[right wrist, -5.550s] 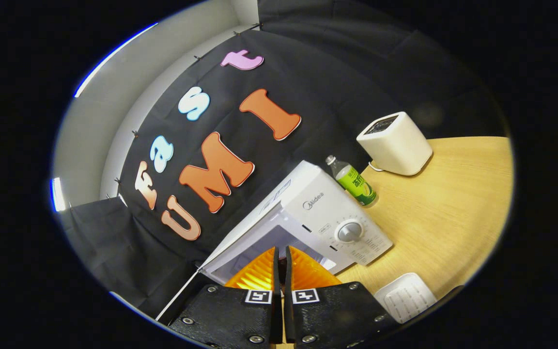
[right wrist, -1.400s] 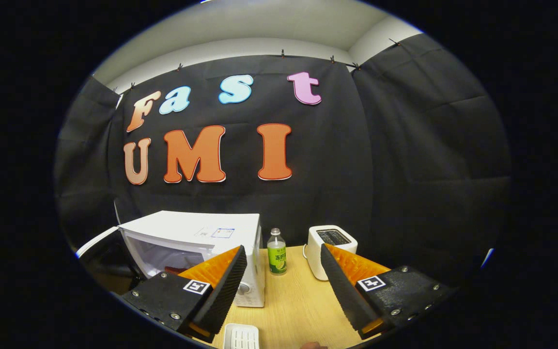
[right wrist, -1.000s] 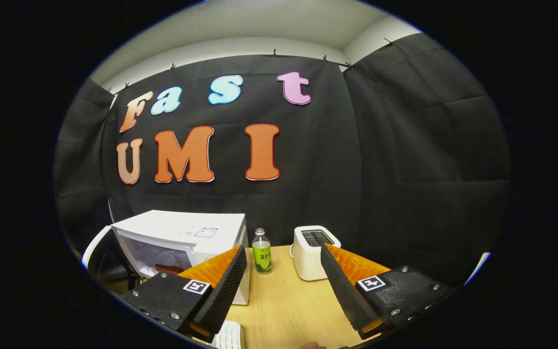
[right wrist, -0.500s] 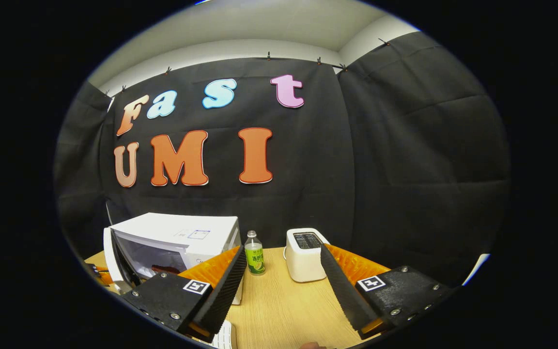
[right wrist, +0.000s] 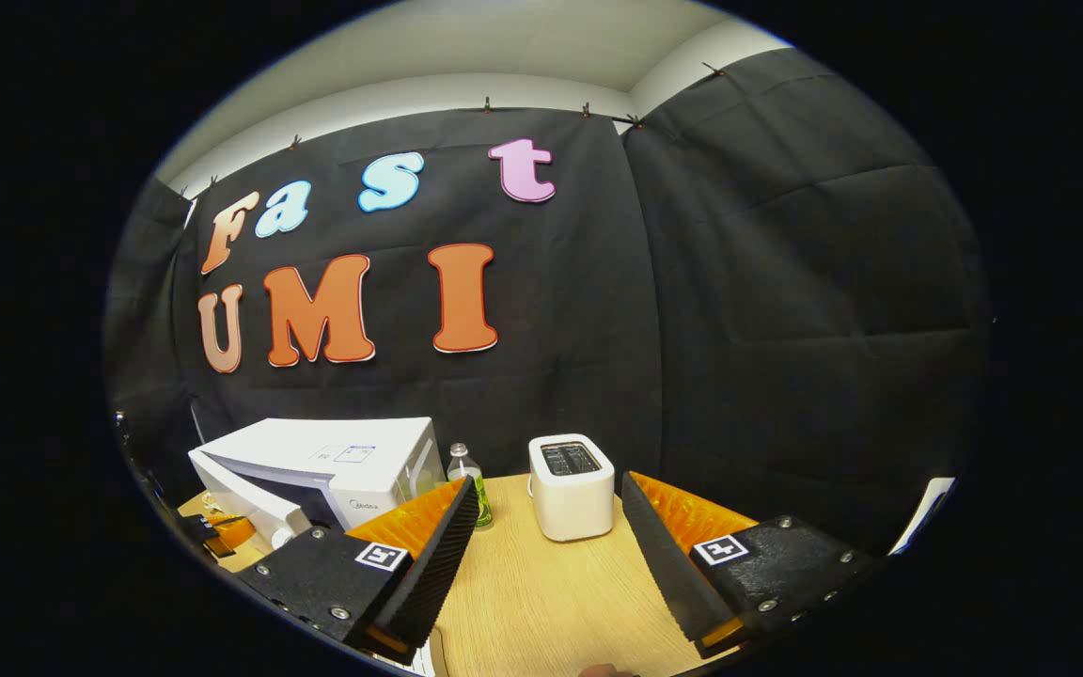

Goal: Open the microwave oven with the left hand, put the food in, and close the microwave oven.

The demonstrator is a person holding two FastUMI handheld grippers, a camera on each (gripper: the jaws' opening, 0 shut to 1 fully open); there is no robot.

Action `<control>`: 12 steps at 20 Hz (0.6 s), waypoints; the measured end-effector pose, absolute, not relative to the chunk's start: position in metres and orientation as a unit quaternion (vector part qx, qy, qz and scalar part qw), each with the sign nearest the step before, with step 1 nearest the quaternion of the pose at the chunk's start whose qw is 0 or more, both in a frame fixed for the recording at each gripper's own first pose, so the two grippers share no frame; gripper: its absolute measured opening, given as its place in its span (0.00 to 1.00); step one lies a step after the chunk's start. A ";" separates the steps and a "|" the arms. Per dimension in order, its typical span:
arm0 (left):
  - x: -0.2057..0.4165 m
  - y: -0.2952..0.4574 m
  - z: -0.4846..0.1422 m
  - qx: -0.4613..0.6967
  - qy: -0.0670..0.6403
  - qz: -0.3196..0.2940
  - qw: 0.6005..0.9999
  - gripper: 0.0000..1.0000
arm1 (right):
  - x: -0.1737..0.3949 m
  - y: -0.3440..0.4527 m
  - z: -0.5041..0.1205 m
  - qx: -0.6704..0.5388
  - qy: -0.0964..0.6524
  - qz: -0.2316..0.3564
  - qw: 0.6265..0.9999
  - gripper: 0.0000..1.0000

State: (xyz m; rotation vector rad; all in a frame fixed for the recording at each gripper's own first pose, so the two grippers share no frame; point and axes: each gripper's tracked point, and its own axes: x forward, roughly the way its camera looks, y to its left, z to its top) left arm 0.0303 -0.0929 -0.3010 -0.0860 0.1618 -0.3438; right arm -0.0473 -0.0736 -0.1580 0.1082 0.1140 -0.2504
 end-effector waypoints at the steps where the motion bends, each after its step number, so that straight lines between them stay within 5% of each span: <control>1: 0.037 -0.097 -0.304 -0.039 0.081 -0.167 0.982 0.01 | -0.047 -0.076 -0.160 0.053 0.059 -0.129 0.988 0.94; 12: 0.069 -0.098 -0.310 0.013 0.068 -0.107 0.992 0.01 | -0.048 -0.080 -0.170 0.055 0.071 -0.134 0.987 0.95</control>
